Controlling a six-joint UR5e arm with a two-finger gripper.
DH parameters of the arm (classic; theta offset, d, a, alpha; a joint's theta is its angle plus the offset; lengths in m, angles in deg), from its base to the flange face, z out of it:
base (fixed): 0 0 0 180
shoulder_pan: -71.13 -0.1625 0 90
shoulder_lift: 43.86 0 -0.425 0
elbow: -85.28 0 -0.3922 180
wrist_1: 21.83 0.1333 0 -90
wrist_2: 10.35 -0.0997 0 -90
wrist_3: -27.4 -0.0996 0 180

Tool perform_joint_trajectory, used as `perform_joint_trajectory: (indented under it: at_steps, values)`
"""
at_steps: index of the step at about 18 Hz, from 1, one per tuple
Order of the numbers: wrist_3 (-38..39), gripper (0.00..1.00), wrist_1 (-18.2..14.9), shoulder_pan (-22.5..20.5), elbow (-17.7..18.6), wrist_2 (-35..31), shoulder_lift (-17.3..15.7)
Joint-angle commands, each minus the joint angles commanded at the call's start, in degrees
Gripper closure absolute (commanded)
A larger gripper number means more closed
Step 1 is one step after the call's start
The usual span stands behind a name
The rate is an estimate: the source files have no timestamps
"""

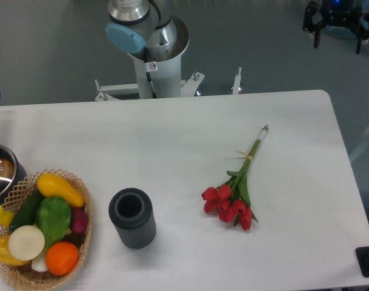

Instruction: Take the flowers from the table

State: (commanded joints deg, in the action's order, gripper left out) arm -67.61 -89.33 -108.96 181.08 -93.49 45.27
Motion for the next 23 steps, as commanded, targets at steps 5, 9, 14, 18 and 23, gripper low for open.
perform_joint_trajectory:
  at_steps: [5,9,14,18,23]
  values:
    - [0.2,0.0,0.3,0.5,0.4,-0.1,-0.1]
    - [0.1,0.0,2.5,0.4,2.1,0.0,-0.3]
    - [6.7,0.0,3.5,0.5,4.1,0.3,-0.6]
    - [6.9,0.0,6.3,0.4,7.9,3.4,-1.1]
    - [6.9,0.0,5.8,0.5,12.5,4.5,-1.4]
